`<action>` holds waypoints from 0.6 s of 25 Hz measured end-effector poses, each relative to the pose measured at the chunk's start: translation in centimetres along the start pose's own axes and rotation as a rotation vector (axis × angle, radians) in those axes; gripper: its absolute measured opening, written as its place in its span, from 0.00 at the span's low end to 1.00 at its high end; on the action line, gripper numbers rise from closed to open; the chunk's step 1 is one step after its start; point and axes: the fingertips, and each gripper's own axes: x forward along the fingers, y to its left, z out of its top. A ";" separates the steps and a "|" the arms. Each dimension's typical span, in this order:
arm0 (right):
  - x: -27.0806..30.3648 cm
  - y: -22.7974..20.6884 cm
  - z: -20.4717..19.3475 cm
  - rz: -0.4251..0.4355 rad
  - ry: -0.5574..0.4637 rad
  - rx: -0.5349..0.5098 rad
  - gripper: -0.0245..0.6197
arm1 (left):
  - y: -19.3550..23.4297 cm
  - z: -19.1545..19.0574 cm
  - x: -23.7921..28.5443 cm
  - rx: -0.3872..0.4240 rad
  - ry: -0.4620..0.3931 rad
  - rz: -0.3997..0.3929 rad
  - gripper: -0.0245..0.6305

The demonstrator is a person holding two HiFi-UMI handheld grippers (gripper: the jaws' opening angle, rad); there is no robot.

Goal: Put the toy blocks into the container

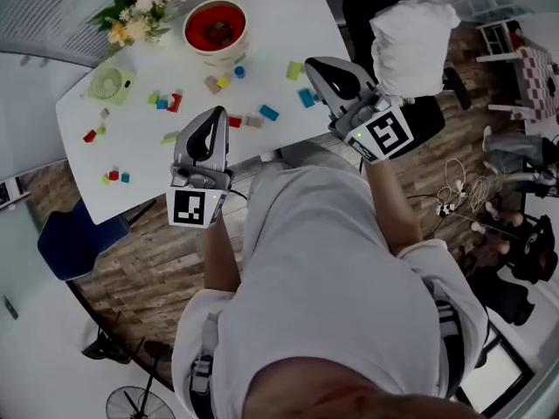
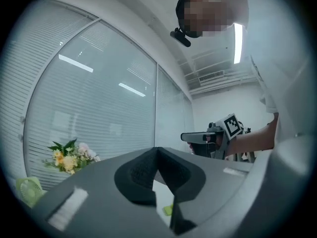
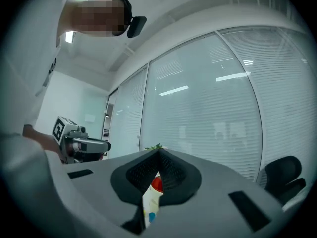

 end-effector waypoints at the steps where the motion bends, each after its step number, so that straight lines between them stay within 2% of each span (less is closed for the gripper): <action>1: -0.6 0.2 0.3 -0.011 -0.003 -0.003 0.04 | -0.4 -0.3 0.3 -0.007 -0.002 -0.020 0.04; 6: -2.3 1.8 1.7 -0.017 -0.014 -0.017 0.04 | -1.2 -1.4 -0.6 -0.039 0.002 -0.030 0.04; 10: -2.5 3.7 2.7 0.021 -0.013 -0.021 0.04 | -0.9 -1.8 -3.3 -0.066 0.012 0.022 0.04; 15: -2.3 6.6 3.7 0.091 -0.028 -0.029 0.04 | 0.0 -1.7 -8.1 -0.054 0.020 0.114 0.03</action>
